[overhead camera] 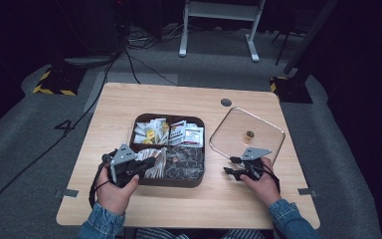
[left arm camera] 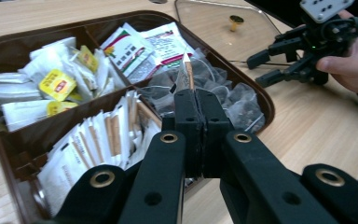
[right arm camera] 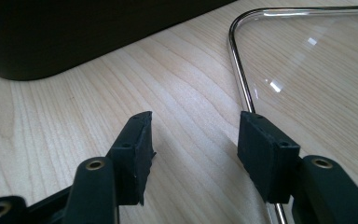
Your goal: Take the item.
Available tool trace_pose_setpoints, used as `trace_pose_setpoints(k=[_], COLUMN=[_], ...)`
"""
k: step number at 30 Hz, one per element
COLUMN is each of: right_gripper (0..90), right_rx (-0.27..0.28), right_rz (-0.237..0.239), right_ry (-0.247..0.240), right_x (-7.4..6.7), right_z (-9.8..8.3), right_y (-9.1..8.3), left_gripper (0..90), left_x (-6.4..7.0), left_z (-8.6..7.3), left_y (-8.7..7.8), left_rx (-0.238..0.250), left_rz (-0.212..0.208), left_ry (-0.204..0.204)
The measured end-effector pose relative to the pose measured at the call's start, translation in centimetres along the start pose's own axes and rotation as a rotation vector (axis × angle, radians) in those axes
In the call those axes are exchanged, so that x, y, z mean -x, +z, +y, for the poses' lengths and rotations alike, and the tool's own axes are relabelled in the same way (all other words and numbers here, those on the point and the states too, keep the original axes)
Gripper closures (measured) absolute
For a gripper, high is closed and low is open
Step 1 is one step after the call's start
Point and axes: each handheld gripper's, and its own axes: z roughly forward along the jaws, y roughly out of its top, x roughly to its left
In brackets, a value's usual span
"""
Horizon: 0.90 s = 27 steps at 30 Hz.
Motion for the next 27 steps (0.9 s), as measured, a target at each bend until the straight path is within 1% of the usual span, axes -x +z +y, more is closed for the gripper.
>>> trace_pose_setpoints(k=[4,9,12,15,17,20,21,22,23,27], right_gripper=[45.7,45.7,45.7,45.7,45.7,45.7,45.7,45.7,45.7,45.7], right_rx=[0.000,0.000,0.000,0.000,0.000,0.000,0.000,0.000,0.000,0.000], right_rz=[0.001,0.001,0.000,0.001,0.001,0.001,0.001,0.000,0.000,0.001], right_ry=[0.000,0.000,0.000,0.000,0.000,-0.001,0.000,0.000,-0.001,0.000], right_x=[0.0,0.0,0.0,0.0,0.0,0.0,0.0,0.0,0.0,0.0], right_z=[0.0,0.0,0.0,0.0,0.0,0.0,0.0,0.0,0.0,0.0], right_y=[0.0,0.0,0.0,0.0,0.0,0.0,0.0,0.0,0.0,0.0], left_gripper=[88.8,88.8,88.8,88.8,88.7,88.7,88.7,88.7,88.7,88.7], left_x=[0.7,1.8,2.5,3.3,3.9,4.5,4.7,4.8,4.9,5.4], left_z=[0.1,0.0,-0.1,-0.2,-0.2,-0.3,-0.4,-0.4,-0.4,-0.5], left_y=[0.3,1.0,1.4,1.8,2.1,2.6,2.7,2.8,2.9,3.2], left_rx=[-0.010,-0.043,-0.049,-0.064,-0.076,-0.092,-0.092,-0.095,-0.100,-0.112], left_rz=[-0.032,-0.066,-0.090,-0.122,-0.154,-0.181,-0.186,-0.191,-0.203,-0.220], left_ry=[0.012,0.040,0.050,0.066,0.079,0.095,0.093,0.101,0.097,0.114])
